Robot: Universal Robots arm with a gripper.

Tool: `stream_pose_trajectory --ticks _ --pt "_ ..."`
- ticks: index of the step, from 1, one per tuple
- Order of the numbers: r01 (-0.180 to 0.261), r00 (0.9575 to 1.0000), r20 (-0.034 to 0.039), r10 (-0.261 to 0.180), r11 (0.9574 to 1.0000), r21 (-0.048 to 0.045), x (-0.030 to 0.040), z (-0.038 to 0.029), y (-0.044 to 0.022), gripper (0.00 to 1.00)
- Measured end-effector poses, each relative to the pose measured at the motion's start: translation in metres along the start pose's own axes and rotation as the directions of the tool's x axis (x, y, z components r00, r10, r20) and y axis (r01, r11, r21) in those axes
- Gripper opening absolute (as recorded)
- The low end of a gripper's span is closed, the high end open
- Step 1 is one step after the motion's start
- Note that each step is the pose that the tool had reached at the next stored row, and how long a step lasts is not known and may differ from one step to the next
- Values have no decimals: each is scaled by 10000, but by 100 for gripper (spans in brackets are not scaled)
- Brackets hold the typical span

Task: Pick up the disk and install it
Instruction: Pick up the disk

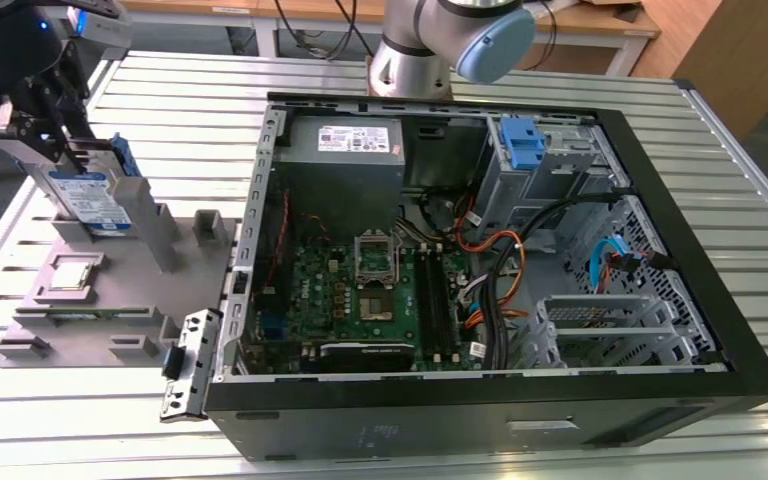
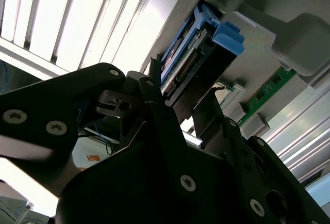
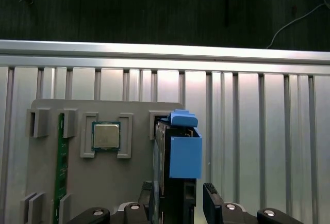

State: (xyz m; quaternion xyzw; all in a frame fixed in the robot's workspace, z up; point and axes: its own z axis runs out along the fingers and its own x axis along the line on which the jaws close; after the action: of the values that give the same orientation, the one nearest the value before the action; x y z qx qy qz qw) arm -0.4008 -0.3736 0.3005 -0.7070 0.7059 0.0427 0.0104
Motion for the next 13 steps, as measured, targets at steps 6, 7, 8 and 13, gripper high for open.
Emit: stream_pose_trajectory --ticks 6,7,8,13 --pt "0 10000 0 0 10000 1 3 0 4 51" --pt "0 10000 0 0 10000 1 3 0 4 51" --pt "0 10000 0 0 10000 1 3 0 4 51" --pt "0 10000 0 0 10000 1 3 0 4 51"
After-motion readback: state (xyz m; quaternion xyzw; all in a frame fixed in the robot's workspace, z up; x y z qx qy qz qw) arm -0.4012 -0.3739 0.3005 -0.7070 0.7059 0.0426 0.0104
